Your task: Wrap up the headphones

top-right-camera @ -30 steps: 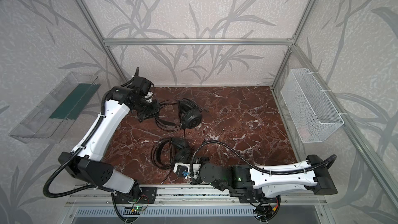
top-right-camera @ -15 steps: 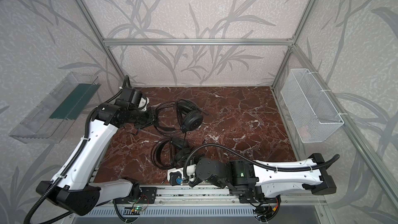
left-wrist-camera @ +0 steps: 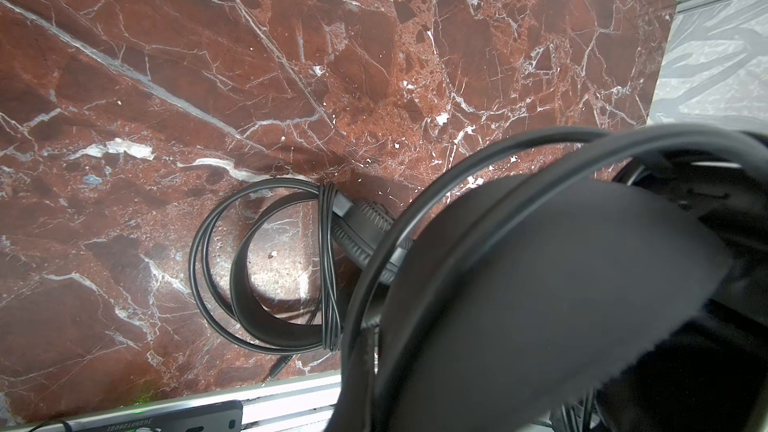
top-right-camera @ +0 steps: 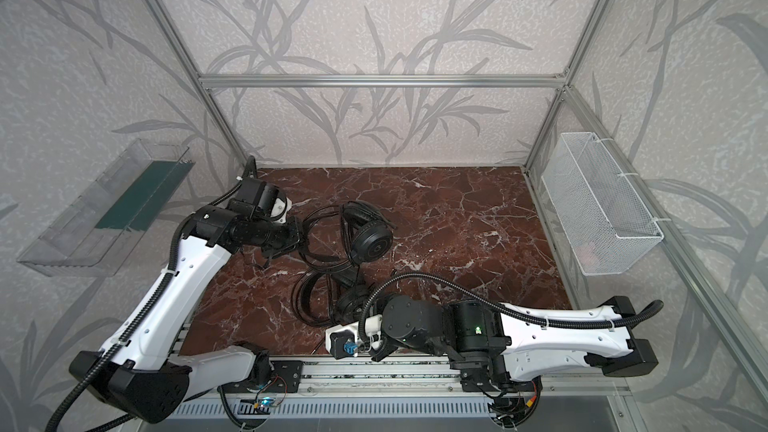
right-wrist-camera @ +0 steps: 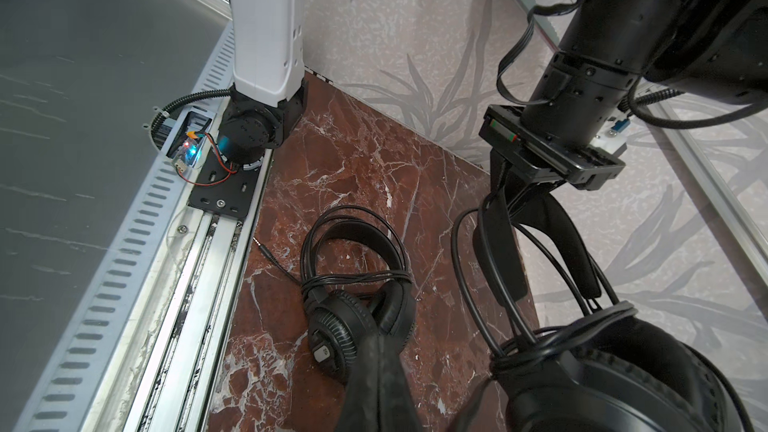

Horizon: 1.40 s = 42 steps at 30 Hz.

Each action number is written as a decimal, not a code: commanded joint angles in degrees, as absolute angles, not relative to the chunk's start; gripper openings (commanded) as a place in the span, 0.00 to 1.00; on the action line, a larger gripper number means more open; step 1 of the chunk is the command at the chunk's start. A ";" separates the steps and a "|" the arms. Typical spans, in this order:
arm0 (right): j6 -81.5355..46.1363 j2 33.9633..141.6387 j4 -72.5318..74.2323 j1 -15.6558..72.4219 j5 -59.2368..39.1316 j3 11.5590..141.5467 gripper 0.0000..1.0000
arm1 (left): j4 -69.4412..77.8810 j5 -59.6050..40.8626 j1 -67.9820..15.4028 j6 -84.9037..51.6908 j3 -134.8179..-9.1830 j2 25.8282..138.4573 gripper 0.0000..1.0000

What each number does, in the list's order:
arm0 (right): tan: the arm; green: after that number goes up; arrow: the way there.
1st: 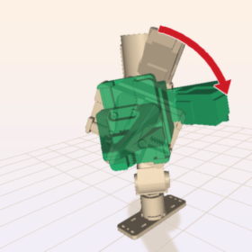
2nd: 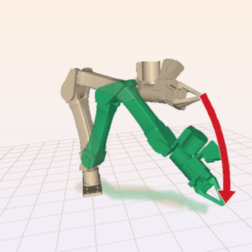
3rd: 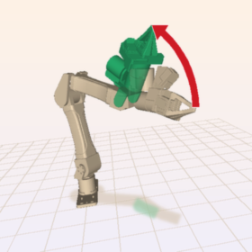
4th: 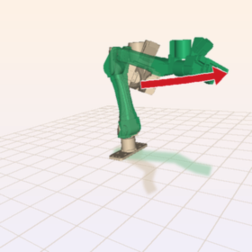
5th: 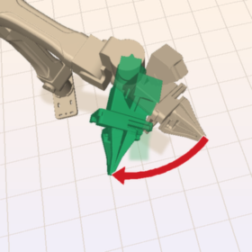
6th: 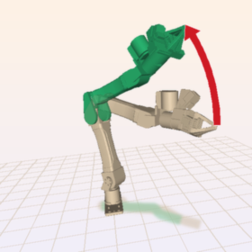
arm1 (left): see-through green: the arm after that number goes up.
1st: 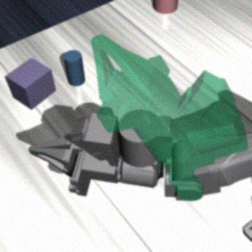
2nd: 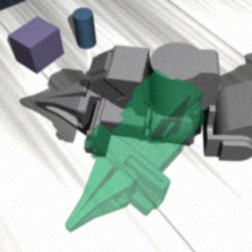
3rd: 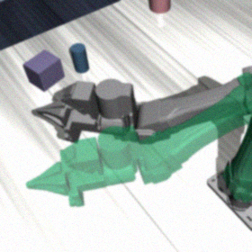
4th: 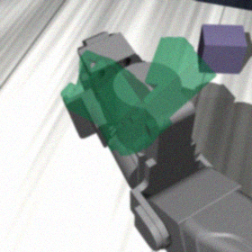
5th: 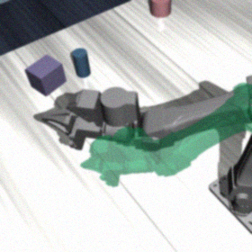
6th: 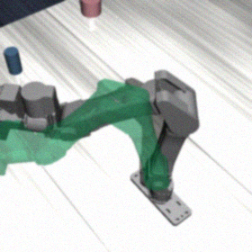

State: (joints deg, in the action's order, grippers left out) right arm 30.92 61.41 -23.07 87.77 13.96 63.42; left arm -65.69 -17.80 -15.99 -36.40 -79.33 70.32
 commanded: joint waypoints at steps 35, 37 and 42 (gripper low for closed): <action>66.97 68.53 -22.77 76.58 24.25 75.23 0.00 | -66.80 -4.07 -28.71 -27.39 -83.13 73.74 0.00; 67.77 67.63 -21.46 76.29 22.46 74.48 0.00 | -66.72 -3.74 -29.23 -26.92 -82.93 73.88 0.00; 70.97 67.53 -19.04 74.32 20.34 73.25 0.00 | -66.79 -3.05 -30.92 -25.94 -83.62 74.18 0.00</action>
